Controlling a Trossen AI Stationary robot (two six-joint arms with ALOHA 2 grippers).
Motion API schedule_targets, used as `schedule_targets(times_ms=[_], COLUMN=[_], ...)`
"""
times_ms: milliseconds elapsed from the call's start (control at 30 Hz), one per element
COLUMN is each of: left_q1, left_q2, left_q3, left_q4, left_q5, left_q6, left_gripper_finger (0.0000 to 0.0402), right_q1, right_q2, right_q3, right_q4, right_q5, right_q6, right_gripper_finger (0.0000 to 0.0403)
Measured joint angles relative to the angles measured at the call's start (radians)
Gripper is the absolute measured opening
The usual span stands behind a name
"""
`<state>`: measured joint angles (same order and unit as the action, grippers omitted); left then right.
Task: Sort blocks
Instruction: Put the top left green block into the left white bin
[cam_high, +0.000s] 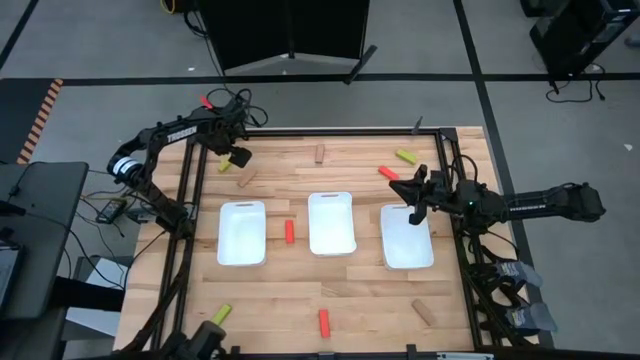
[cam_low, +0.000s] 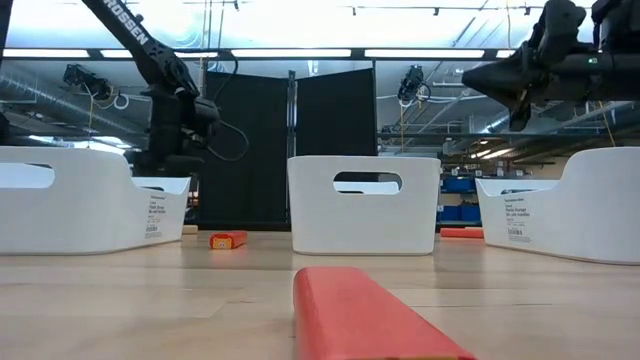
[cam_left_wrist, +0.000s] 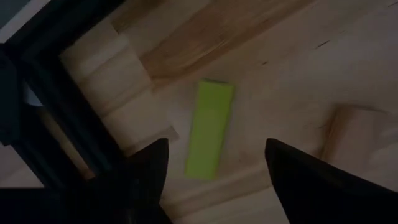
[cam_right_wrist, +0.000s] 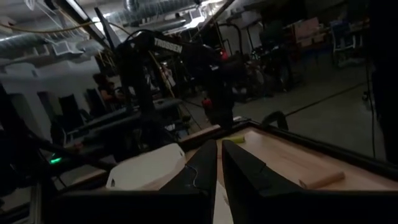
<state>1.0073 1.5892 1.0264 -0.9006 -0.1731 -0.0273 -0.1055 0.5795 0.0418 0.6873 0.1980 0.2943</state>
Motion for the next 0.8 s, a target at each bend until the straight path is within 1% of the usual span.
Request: schedule_targets(times_ms=[200,500,633,800], left_q1=[0.009,0.006,0.005,0.005], left_q2=[0.059,0.079,0.119,0.213], left_q3=[0.005,0.008,0.042,0.114], left_q4=[0.024,0.034,0.003,-0.093], left_q5=[-0.015,-0.01,0.001,-0.005], left_q6=[0.01,0.001,-0.017,-0.03], left_gripper_finger=[0.0278,0.0264,0.0257,0.0255], right_q1=[0.0,-0.001,-0.003,-0.003], right_q2=[0.002,0.001,0.001,0.001], right_q3=[0.0,0.0,0.0,0.0], right_q4=[0.001,0.001,0.022,0.03], right_q5=[-0.017,-0.017,-0.017,-0.017], right_q6=[-0.006,-0.032,-0.036,-0.035], right_gripper_finger=[0.0037,0.0037,0.0037,0.0037])
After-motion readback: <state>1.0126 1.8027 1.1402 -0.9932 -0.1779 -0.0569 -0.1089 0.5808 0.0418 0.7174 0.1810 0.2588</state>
